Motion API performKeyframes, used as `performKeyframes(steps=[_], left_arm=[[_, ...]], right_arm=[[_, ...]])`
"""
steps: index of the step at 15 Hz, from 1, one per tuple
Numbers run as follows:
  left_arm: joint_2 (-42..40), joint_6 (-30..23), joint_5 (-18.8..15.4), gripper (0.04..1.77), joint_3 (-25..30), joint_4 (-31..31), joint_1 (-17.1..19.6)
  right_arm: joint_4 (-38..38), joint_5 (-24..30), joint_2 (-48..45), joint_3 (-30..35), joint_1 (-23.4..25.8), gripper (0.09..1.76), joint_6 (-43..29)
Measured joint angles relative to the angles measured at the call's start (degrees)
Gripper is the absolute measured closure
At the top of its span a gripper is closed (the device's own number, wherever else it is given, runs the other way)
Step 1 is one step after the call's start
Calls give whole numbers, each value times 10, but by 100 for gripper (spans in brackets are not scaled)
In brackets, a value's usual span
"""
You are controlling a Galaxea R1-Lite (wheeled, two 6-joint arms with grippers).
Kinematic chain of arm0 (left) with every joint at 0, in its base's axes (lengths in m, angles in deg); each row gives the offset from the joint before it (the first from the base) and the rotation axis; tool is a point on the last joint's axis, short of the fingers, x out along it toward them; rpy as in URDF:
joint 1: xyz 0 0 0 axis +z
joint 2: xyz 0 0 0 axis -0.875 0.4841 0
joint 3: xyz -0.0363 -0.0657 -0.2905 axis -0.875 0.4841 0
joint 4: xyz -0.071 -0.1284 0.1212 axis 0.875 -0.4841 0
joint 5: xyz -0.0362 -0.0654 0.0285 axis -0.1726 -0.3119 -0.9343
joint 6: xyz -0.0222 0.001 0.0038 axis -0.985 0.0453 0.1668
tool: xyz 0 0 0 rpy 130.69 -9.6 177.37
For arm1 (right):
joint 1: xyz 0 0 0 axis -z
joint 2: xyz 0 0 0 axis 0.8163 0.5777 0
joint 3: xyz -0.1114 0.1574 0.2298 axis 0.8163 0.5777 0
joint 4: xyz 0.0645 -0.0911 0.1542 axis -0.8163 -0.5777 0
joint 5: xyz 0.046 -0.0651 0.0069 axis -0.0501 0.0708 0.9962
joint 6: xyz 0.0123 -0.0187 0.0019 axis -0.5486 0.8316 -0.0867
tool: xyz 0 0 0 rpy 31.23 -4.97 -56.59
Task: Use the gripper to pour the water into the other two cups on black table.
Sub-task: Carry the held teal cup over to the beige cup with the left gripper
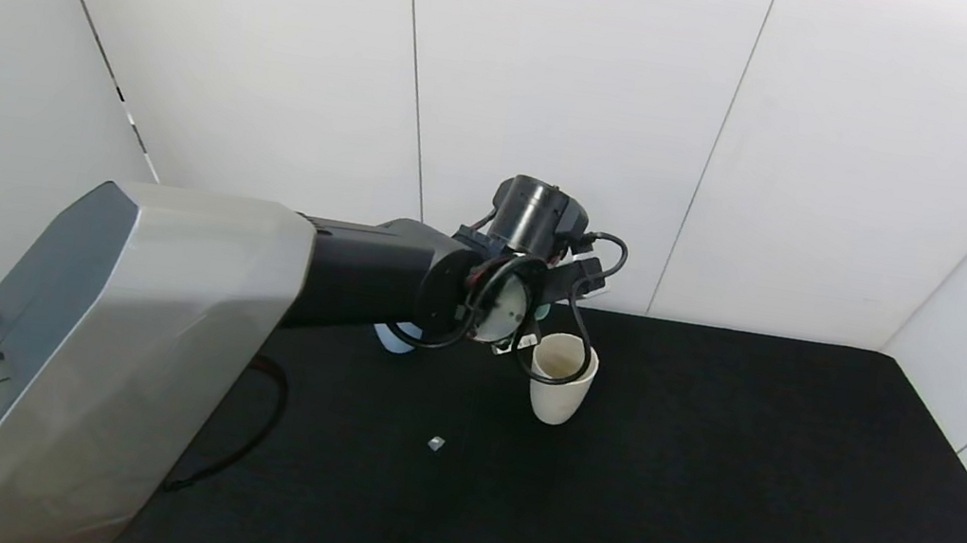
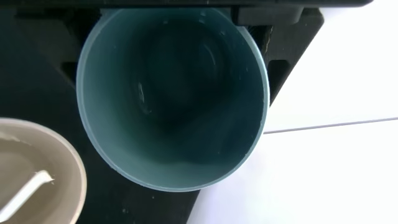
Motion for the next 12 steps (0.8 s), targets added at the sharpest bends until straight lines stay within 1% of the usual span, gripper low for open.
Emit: performKeyframes(steps=[6, 12], left_arm=[[18, 67, 44, 62, 0, 64, -10], [25, 108, 72, 62, 1, 70, -22]], right_arm=[[0, 0, 0, 0, 0, 14, 0], [0, 0, 0, 0, 0, 14, 0]])
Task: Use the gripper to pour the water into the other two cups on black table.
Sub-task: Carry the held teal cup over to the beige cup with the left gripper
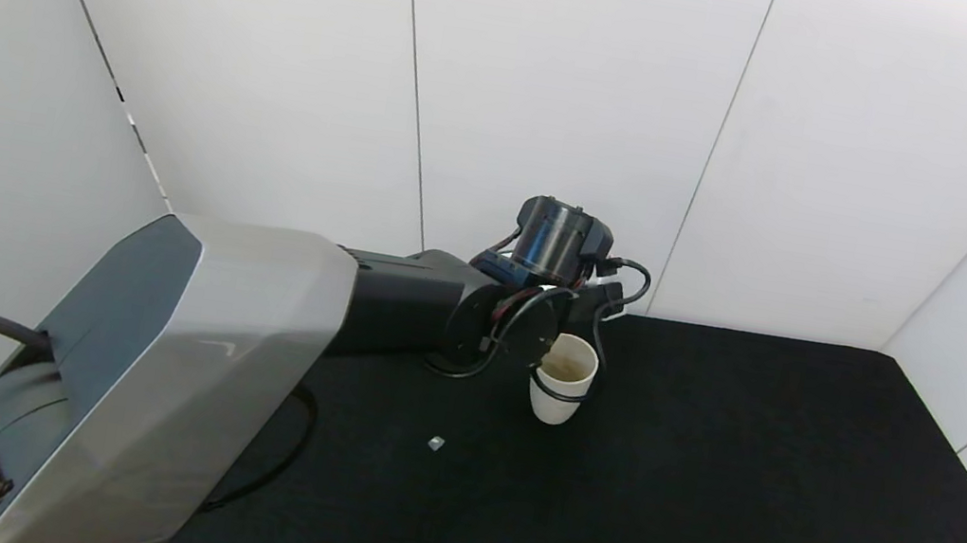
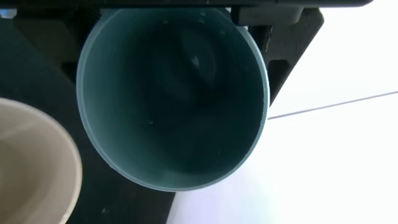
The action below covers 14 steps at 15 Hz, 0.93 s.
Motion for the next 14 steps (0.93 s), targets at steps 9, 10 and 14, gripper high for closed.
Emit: performKeyframes(steps=[9, 10, 14], left_arm=[[4, 57, 47, 62, 2, 23, -18], [5, 60, 53, 62, 4, 23, -19], [7, 82, 70, 62, 8, 21, -20]], right_arm=[[0, 0, 0, 0, 0, 14, 0], [0, 0, 0, 0, 0, 14, 0], [0, 0, 0, 0, 0, 14, 0]])
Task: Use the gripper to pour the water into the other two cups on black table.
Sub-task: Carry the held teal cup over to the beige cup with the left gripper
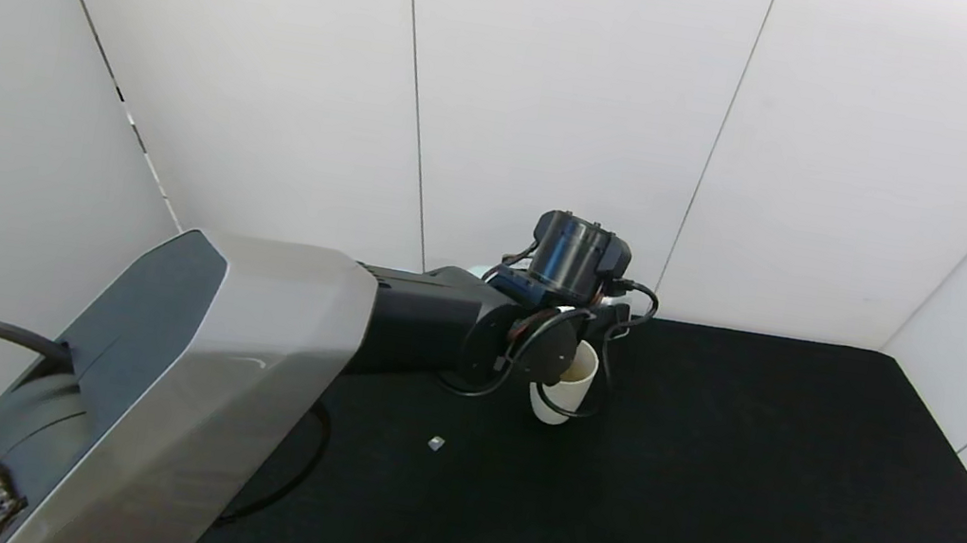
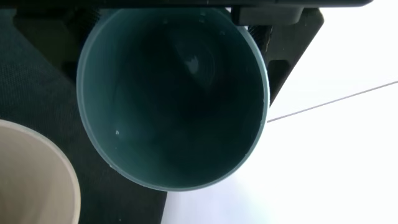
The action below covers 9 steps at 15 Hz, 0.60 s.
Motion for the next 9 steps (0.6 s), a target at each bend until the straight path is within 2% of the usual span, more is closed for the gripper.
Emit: performKeyframes(steps=[9], left_arm=[[2, 79, 26, 62, 0, 2, -10]], right_arm=[[0, 0, 0, 0, 0, 14, 0]])
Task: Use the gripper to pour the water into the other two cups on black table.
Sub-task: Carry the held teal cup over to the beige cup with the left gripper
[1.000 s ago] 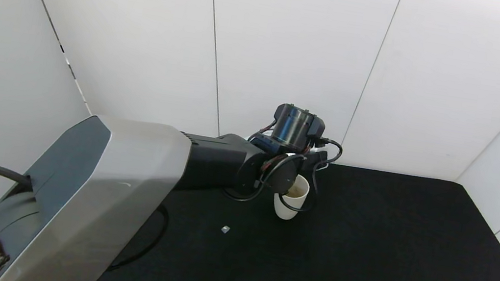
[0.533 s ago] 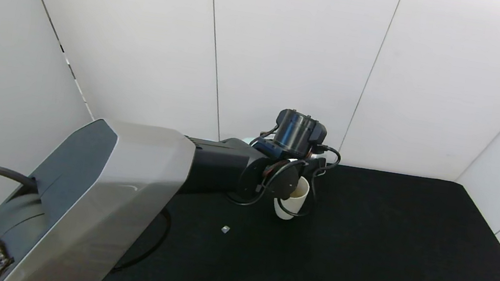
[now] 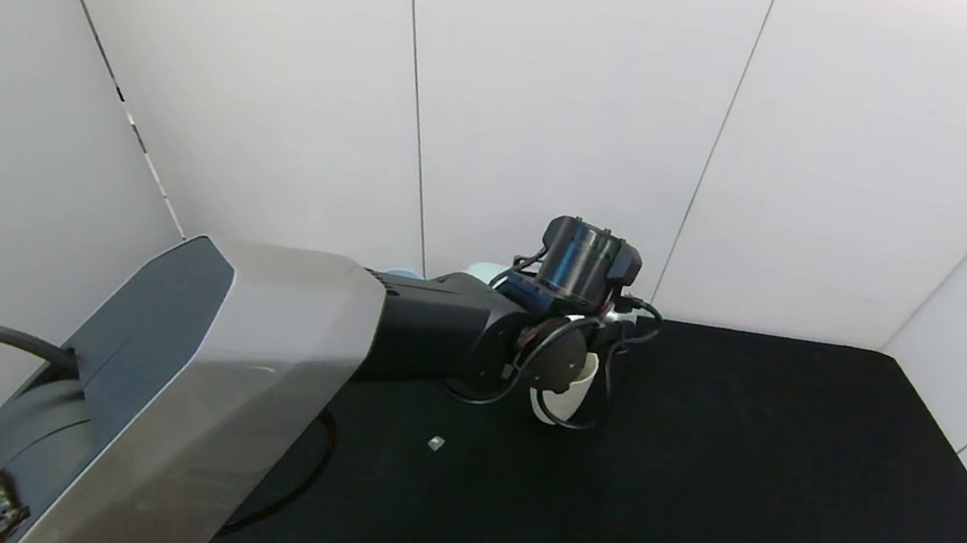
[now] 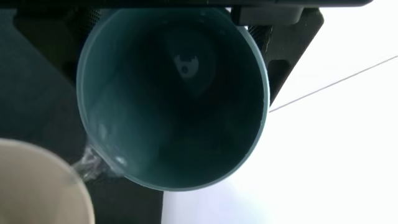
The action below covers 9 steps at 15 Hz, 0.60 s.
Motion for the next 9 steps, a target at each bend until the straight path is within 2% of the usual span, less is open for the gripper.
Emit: performKeyframes(steps=[9], left_arm=[[-2, 79, 15, 62, -1, 15, -1]], right_arm=[[0, 0, 0, 0, 0, 14, 0]])
